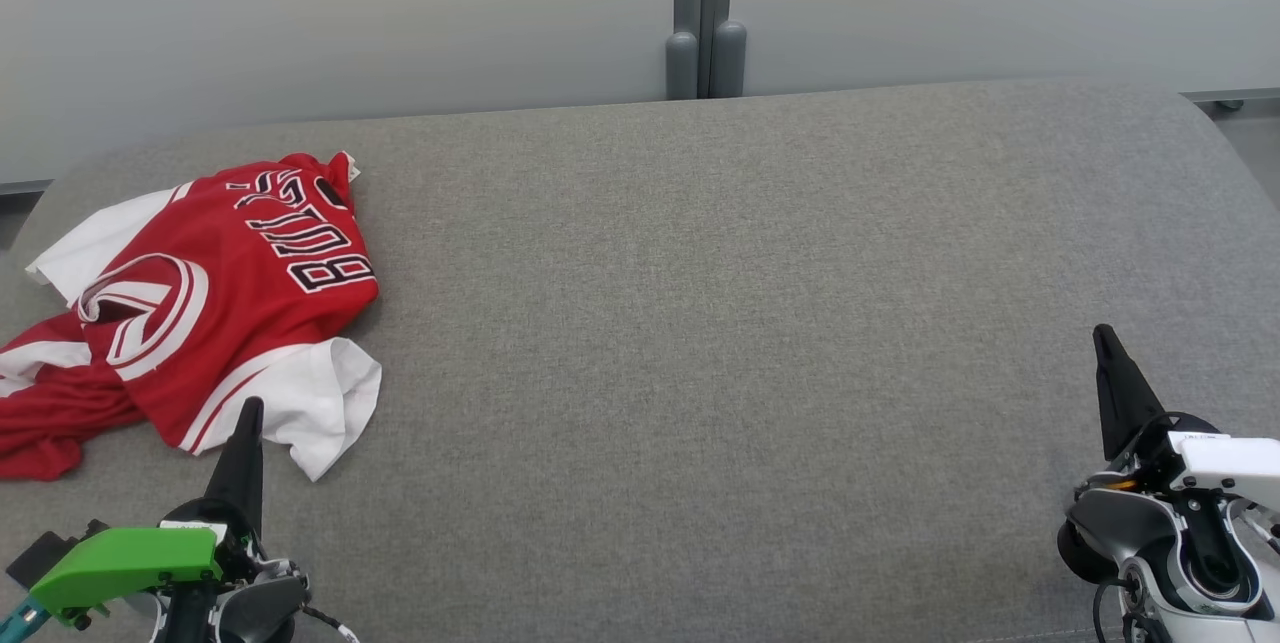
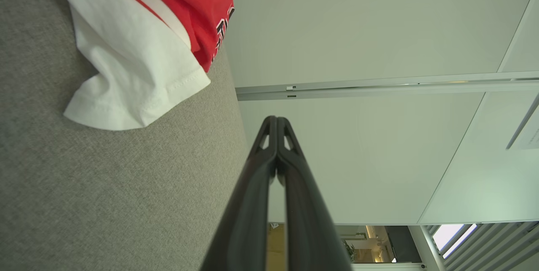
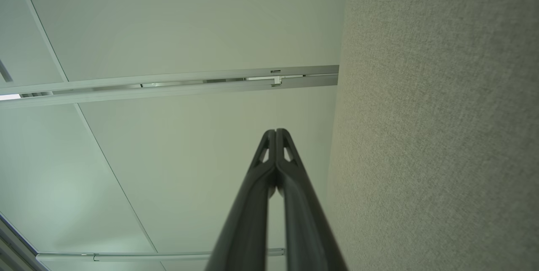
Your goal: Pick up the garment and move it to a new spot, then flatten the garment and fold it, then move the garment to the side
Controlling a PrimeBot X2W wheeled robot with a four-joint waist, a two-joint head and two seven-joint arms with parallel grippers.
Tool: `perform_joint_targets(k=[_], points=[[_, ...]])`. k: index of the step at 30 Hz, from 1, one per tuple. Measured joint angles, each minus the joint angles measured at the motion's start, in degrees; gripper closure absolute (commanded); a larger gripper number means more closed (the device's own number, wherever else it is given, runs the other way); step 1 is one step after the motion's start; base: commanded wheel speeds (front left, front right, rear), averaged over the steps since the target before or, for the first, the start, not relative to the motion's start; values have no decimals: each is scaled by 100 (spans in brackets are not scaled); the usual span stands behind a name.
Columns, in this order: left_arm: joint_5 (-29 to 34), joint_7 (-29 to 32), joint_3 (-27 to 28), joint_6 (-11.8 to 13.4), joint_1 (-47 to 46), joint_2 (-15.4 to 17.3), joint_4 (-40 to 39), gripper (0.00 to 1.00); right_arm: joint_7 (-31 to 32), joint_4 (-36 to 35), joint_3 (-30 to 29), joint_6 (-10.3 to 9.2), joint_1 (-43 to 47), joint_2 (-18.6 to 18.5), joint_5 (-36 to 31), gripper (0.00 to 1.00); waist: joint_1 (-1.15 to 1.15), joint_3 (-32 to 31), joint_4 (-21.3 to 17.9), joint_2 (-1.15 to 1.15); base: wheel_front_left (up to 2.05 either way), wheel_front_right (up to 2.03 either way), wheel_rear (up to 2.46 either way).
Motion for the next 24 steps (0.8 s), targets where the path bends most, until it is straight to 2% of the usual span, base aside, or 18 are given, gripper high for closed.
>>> perform_joint_targets(k=[24], points=[[0, 1, 2, 0, -1, -2, 0, 100, 10, 0, -8, 0, 0, 5, -9, 100, 0, 0, 0, 0, 0, 0, 0]])
